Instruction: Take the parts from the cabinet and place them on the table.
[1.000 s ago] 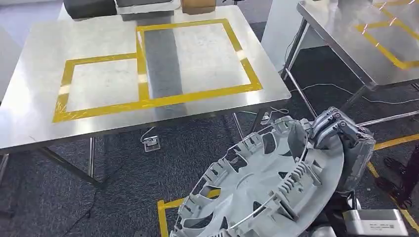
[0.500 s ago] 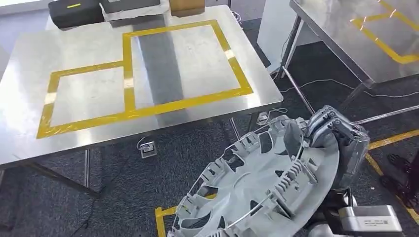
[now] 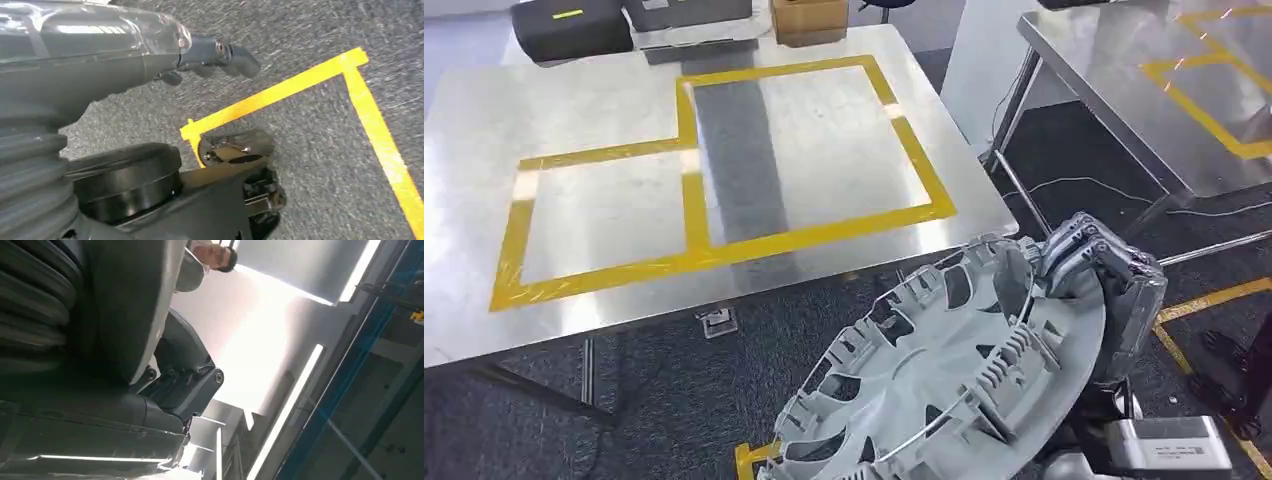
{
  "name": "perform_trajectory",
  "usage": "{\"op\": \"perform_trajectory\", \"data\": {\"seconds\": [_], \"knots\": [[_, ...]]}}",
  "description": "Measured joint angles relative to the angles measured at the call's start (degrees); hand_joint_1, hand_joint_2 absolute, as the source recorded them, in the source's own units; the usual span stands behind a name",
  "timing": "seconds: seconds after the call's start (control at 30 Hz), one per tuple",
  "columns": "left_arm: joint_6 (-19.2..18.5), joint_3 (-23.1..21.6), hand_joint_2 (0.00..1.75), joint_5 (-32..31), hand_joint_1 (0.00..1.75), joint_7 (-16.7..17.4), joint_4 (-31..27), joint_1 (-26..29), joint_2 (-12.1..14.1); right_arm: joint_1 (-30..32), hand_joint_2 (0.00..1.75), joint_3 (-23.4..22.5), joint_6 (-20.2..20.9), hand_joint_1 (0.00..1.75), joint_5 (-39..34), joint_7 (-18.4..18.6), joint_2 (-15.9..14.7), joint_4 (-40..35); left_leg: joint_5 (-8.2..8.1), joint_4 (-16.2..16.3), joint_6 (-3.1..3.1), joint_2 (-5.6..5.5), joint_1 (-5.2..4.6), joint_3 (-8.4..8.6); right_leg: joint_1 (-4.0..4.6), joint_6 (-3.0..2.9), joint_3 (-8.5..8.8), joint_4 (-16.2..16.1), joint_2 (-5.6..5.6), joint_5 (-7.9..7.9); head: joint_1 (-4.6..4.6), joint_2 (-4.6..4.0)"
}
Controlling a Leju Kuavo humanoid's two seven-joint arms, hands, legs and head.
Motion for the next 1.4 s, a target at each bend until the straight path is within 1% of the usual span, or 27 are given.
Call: {"op": "perform_trajectory", "data": {"seconds": [0.03,0.07,0.1,0.17,0.2,0.23,0.33,0.4,0.5,0.53,0.57,0.63,0.7,0.73,0.77,0.8,0.9,0.93,1.0,1.03,1.07,1.1,1.13,1.2,1.23,1.27,1.4], "knots": [[0.0,0.0,1.75,0.0,0.0,0.0,0.0,0.1,0.0,0.1,1.75,0.0,0.0,1.75,0.0,0.0,0.0,0.0,-0.57,0.0,0.06,0.05,-0.13,0.6,0.0,0.03,-2.47,2.6,0.0,-0.74,0.07,0.0],[0.0,0.0,1.75,0.0,0.0,0.0,0.0,0.2,0.0,0.1,1.75,0.0,0.0,1.75,0.0,0.0,0.0,0.0,-1.16,0.0,0.1,0.08,-0.27,1.42,0.03,-0.26,-3.72,2.8,-0.01,-0.08,0.33,0.0],[0.0,0.0,1.75,0.0,0.0,0.0,0.0,0.2,0.0,0.1,1.75,0.0,0.0,1.75,0.0,0.0,0.0,0.0,-1.77,0.0,0.09,0.07,-0.4,2.32,0.23,-0.69,-3.81,0.9,-0.01,1.87,0.46,0.0],[0.0,0.0,1.75,-0.1,0.0,0.0,0.0,0.1,0.0,0.1,1.75,0.0,0.0,1.75,0.0,0.0,0.0,0.0,-3.02,-0.1,0.04,0.03,-0.62,4.09,1.01,-2.01,-2.49,-7.1,0.01,9.29,1.01,0.0],[0.0,0.0,1.75,-0.1,0.0,0.0,0.0,0.2,-0.2,0.1,1.75,0.0,0.0,1.75,0.0,0.0,0.0,0.0,-3.65,-0.3,-0.03,0.06,-0.51,4.24,1.73,-3.18,-2.24,-10.6,0.02,12.86,1.16,0.0],[0.0,0.0,1.75,-0.1,0.0,0.0,0.0,0.2,-0.4,0.3,1.75,0.0,0.0,1.75,-0.1,-0.1,0.0,0.1,-3.86,-0.3,-0.38,-0.21,-0.62,4.72,1.87,-3.58,-2.56,-10.0,0.02,10.85,0.72,0.0],[0.1,0.0,1.75,-0.2,0.0,0.0,0.0,0.1,-0.7,0.3,1.75,0.0,0.0,1.75,0.0,-0.2,0.0,0.0,-3.51,-0.5,-1.53,-0.23,-0.36,5.52,2.18,-4.56,-0.68,-13.0,-0.13,10.96,1.6,0.0],[0.1,0.0,1.75,-0.2,0.0,0.0,0.0,0.0,-0.7,0.4,1.75,0.0,0.0,1.75,0.0,-0.2,0.0,0.0,-3.43,2.0,-2.14,-0.58,-0.48,5.02,1.37,-4.51,1.99,-15.2,-0.39,11.03,1.69,0.0],[0.2,0.0,1.75,-0.2,0.0,0.0,0.0,-0.1,-0.5,0.4,1.75,0.0,0.0,1.75,0.0,-0.2,0.0,0.0,-7.25,11.5,-3.18,-0.72,0.17,-1.81,0.81,-4.19,3.43,-15.9,-0.35,10.15,0.81,0.0],[0.2,0.0,1.75,-0.2,0.0,0.0,0.0,0.0,-0.5,0.4,1.75,0.0,0.0,1.75,0.0,-0.2,0.0,0.0,-8.72,13.6,-3.53,-0.7,0.42,-4.07,0.6,-3.94,3.92,-15.9,-0.3,9.66,0.66,0.0],[0.2,0.0,1.75,-0.2,0.0,0.0,0.0,0.1,-0.5,0.5,1.75,0.0,0.0,1.75,0.0,-0.2,0.0,0.0,-8.56,13.8,-3.81,-0.63,0.7,-5.48,0.32,-3.6,4.56,-15.9,-0.23,9.13,0.61,0.0],[0.2,0.0,1.75,-0.2,0.0,0.0,0.0,0.2,-0.4,0.6,1.75,0.0,0.0,1.75,0.0,-0.2,0.0,0.0,-3.58,8.9,-4.68,-0.39,1.38,-5.24,-0.27,-2.78,6.43,-15.9,-0.17,7.8,0.57,0.0],[0.2,0.0,1.75,-0.2,0.0,0.0,0.0,0.4,-0.3,0.6,1.75,0.0,0.0,1.75,0.0,-0.2,0.0,0.0,4.48,1.0,-5.86,-0.15,2.15,-3.73,-0.64,-1.68,7.78,-15.9,-0.2,6.34,1.11,0.0],[0.2,0.0,1.75,-0.2,0.0,0.0,0.0,0.3,-0.3,0.5,1.75,0.0,0.0,1.75,-0.1,-0.2,0.0,0.1,2.06,1.1,-5.9,0.13,1.65,-4.04,-0.89,-1.23,8.82,-15.4,-0.11,5.9,1.69,0.0],[0.2,0.0,1.75,-0.2,0.0,0.1,0.0,0.3,-0.2,0.5,1.75,0.0,0.0,1.75,-0.1,-0.2,0.0,0.2,1.7,0.7,-4.36,0.75,1.39,-3.41,-0.72,-0.7,8.65,-15.5,-0.01,5.46,2.13,0.0],[0.2,0.0,1.75,-0.2,0.0,0.2,0.0,0.4,-0.3,0.7,1.75,0.0,0.0,1.75,-0.1,-0.2,0.0,0.2,2.46,0.7,-3.33,0.53,1.25,-3.07,-0.85,-0.27,9.31,-15.7,-0.15,4.98,4.01,0.0],[0.4,0.0,1.75,-0.2,0.0,0.2,0.0,0.1,-0.2,0.6,1.75,0.0,0.0,1.75,-0.1,-0.2,0.0,0.2,1.87,0.3,-1.91,0.03,1.33,-1.75,-1.12,0.23,9.57,-13.7,-0.22,4.72,5.12,0.0],[0.3,0.0,1.75,-0.2,0.0,0.1,0.0,0.1,-0.1,0.4,1.75,0.0,0.0,1.75,0.0,-0.2,0.0,0.1,1.68,0.3,-1.62,-0.05,1.28,-1.5,-1.05,0.34,8.12,-11.0,-0.21,3.37,5.25,0.0],[0.3,0.0,1.75,-0.2,0.0,0.1,0.0,0.0,-0.2,0.5,1.75,0.0,0.0,1.75,-0.1,-0.2,0.0,0.1,1.26,0.3,-1.01,-0.13,1.01,-1.39,-0.89,0.54,2.39,-1.9,-0.2,-0.83,5.49,0.0],[0.3,0.0,1.75,-0.2,0.0,0.1,0.0,0.1,-0.2,0.5,1.75,0.0,0.0,1.75,-0.1,-0.2,0.0,0.2,1.02,0.3,-0.9,-0.17,0.8,-1.34,-0.87,0.44,-0.41,1.8,-0.2,-1.95,5.53,0.0],[0.3,0.0,1.75,-0.2,0.0,0.1,0.0,0.2,-0.2,0.6,1.75,0.0,0.0,1.75,-0.2,-0.2,0.0,0.2,0.86,0.4,-0.8,-0.21,0.58,-1.07,-0.74,0.13,-2.06,3.2,-0.21,-1.58,5.57,0.0],[0.3,0.0,1.75,-0.2,0.0,0.1,0.0,0.2,-0.2,0.7,1.75,0.0,0.0,1.75,-0.3,-0.2,0.0,0.3,0.66,0.4,-0.84,-0.29,0.39,-0.63,-0.51,-0.33,-2.31,2.1,-0.2,0.18,5.79,0.0],[0.3,0.0,1.75,-0.1,0.0,0.0,0.0,0.2,-0.2,0.7,1.75,0.0,-0.1,1.75,-0.5,-0.2,0.0,0.3,0.39,0.4,-0.57,-0.34,0.33,-0.09,-0.39,-0.54,-1.6,-0.8,-0.19,3.19,5.95,0.0],[0.3,0.0,1.75,0.1,0.0,-0.2,0.0,0.1,-0.2,0.7,1.75,0.0,-0.1,1.75,-0.7,-0.2,0.0,0.3,-0.51,0.4,-0.41,-0.53,0.11,1.04,-0.37,-0.27,1.3,-10.8,-0.21,10.66,6.03,0.0],[0.3,0.0,1.75,0.1,0.0,-0.2,0.0,0.0,-0.1,0.7,1.75,0.0,-0.1,1.75,-0.7,-0.2,0.0,0.5,-0.74,0.5,-0.51,-0.67,-0.38,1.04,-0.18,0.08,1.73,-11.4,-0.14,9.73,6.03,0.0],[0.3,0.0,1.75,0.2,0.0,-0.2,0.0,0.0,-0.2,0.6,1.75,0.0,-0.1,1.75,-0.8,-0.2,0.0,0.5,-0.92,0.6,-0.6,-0.79,-0.45,0.72,-0.26,-0.09,2.64,-13.4,-0.14,9.1,6.08,0.0],[0.3,0.0,1.75,0.2,0.0,-0.2,0.0,0.1,-0.1,0.8,1.75,0.1,-0.1,1.75,-0.8,-0.3,0.0,0.5,-0.92,0.2,-0.83,-0.52,-0.52,0.66,-0.26,-0.43,2.39,-13.4,0.01,8.94,5.19,0.0]]}}
